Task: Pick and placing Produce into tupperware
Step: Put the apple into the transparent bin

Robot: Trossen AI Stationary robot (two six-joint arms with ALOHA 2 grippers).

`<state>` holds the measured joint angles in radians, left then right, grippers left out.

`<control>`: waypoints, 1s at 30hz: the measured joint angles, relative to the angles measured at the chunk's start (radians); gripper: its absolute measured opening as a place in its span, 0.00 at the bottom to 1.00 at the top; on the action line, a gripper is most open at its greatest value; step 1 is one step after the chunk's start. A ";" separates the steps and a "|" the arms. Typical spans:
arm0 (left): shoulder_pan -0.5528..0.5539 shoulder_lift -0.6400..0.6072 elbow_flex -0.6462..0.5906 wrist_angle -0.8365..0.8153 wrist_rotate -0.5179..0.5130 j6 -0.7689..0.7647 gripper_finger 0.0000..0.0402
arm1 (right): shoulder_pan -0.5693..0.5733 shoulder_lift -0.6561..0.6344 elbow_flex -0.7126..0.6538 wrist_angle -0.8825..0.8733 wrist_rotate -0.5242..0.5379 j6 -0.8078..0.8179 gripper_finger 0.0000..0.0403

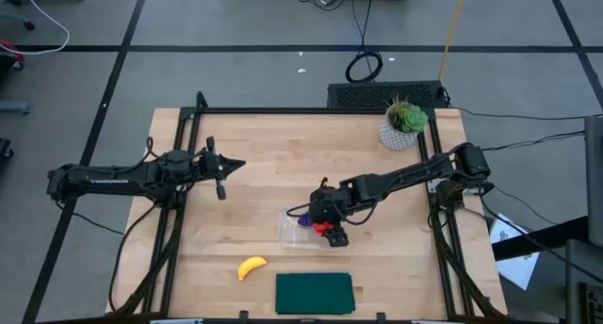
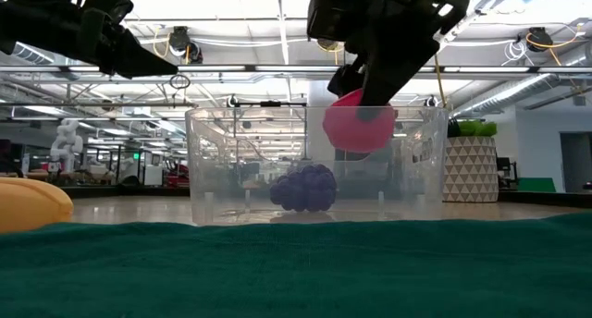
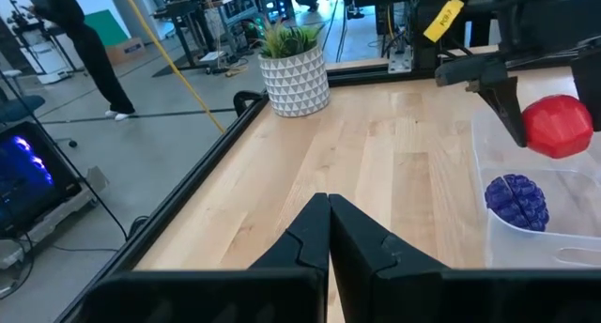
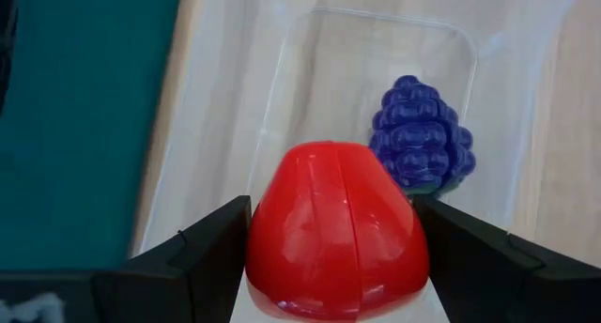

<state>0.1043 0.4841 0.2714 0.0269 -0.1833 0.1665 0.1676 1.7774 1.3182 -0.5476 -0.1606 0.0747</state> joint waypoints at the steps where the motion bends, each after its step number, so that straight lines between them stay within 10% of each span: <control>1: 0.000 0.000 0.000 0.000 0.000 0.000 0.02 | 0.002 0.000 0.000 -0.001 0.000 -0.007 0.67; 30: -0.001 0.000 0.000 -0.002 0.001 -0.015 0.02 | 0.017 0.039 -0.019 0.025 0.030 -0.098 0.67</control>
<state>0.1032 0.4841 0.2714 0.0246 -0.1827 0.1516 0.1848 1.8168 1.2996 -0.5225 -0.1305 -0.0235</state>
